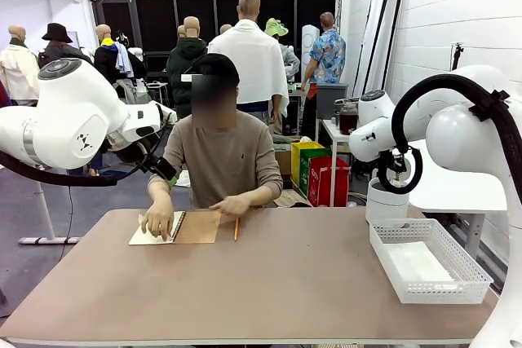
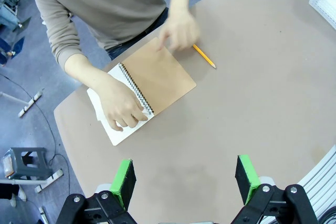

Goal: Sort the paper based on its condition.
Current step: If a person hands you a paper, place it in the Organizing basket , and if it's crumpled, put it in the Trash can.

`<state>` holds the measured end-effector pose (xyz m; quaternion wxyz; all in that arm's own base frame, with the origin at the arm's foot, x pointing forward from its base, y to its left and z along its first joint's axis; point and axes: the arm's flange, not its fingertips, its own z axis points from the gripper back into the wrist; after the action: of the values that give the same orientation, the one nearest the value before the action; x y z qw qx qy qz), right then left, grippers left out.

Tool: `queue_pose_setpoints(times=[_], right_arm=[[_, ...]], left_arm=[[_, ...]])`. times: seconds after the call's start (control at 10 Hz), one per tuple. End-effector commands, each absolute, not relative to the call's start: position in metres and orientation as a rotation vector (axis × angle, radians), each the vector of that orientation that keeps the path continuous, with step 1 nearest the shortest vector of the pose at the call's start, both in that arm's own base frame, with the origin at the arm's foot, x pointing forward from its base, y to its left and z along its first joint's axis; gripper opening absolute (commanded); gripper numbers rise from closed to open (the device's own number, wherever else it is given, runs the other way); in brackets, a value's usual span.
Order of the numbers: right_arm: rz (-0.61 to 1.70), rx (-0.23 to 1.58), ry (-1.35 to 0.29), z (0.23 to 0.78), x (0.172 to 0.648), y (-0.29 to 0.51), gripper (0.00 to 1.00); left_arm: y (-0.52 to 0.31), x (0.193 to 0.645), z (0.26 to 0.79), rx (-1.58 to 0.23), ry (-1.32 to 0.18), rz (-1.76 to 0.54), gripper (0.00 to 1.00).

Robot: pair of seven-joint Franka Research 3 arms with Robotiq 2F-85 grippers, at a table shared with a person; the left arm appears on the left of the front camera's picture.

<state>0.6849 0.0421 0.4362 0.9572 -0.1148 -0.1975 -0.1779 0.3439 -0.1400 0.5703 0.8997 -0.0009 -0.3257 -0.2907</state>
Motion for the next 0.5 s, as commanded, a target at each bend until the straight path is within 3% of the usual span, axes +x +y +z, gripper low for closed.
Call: queue_pose_setpoints(times=[0.0, 0.4], right_arm=[[-0.357, -0.235, -0.402, 0.436, 0.685, 0.043, 1.0], [-0.34, -0.203, -0.453, 0.448, 0.688, 0.05, 1.0]], left_arm=[[-0.139, 0.344, 0.57, -0.002, -0.674, -0.6, 1.0], [-0.139, 0.344, 0.57, -0.002, -0.674, -0.6, 1.0]])
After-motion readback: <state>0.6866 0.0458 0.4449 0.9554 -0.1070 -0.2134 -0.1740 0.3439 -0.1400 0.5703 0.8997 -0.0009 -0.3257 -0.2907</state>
